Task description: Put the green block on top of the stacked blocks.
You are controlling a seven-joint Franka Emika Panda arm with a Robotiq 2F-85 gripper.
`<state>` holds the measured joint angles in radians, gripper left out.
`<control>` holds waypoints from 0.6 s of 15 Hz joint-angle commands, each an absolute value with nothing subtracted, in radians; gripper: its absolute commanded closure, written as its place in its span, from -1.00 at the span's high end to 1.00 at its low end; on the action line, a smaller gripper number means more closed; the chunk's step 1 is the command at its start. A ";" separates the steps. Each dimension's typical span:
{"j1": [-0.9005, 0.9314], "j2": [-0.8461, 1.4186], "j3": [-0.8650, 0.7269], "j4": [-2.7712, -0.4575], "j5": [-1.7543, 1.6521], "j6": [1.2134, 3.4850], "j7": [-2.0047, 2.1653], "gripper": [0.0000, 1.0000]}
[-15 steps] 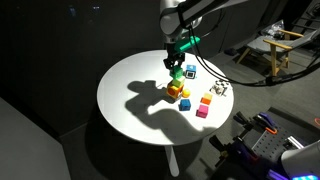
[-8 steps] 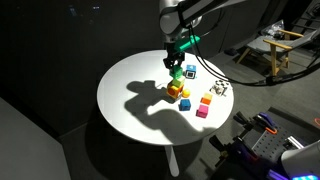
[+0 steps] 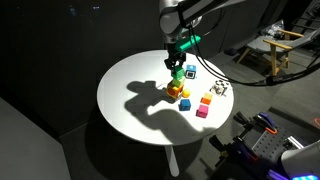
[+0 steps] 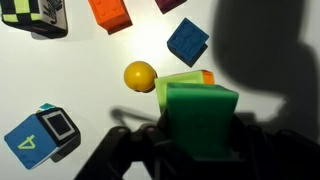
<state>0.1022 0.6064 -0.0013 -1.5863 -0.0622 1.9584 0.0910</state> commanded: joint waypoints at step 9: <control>0.110 0.607 0.000 -1.579 -0.112 1.943 0.088 -0.46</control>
<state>0.1057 0.6072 -0.0011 -1.5867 -0.0909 1.9584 0.0911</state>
